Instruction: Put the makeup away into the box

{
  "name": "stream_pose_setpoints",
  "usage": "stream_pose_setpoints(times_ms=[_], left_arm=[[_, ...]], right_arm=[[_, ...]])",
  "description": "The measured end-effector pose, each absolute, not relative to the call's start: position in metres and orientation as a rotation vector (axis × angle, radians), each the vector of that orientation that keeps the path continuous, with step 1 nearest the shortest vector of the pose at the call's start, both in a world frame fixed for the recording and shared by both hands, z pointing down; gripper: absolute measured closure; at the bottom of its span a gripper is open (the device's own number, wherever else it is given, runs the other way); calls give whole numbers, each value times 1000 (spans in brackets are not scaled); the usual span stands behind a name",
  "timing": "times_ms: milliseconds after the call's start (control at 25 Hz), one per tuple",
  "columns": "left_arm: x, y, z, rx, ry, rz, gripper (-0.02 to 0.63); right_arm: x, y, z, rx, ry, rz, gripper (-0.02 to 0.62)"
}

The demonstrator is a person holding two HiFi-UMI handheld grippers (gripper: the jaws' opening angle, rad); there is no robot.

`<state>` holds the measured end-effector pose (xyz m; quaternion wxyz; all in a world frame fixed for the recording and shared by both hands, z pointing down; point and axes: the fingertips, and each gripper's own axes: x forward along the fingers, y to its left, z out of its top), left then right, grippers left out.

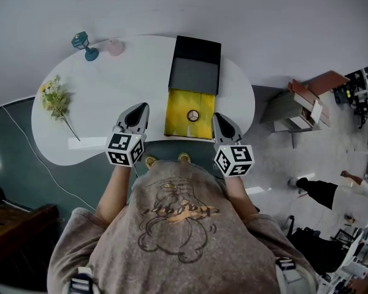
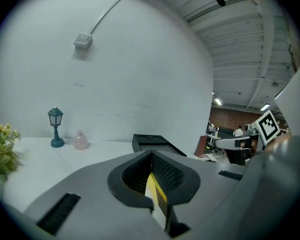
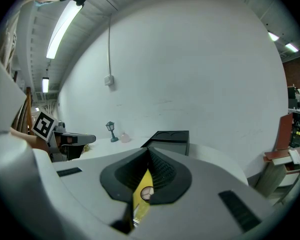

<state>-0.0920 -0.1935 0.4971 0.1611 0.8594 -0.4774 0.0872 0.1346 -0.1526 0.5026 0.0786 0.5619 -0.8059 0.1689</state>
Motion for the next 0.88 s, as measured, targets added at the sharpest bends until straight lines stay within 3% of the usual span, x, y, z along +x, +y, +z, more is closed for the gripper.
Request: stream_pose_setpoints(times_ms=[880], left_arm=[[-95,-194,497,2413,-1360,209,583]], right_arm=[[133,-153,511,1662,-2408,521,594]])
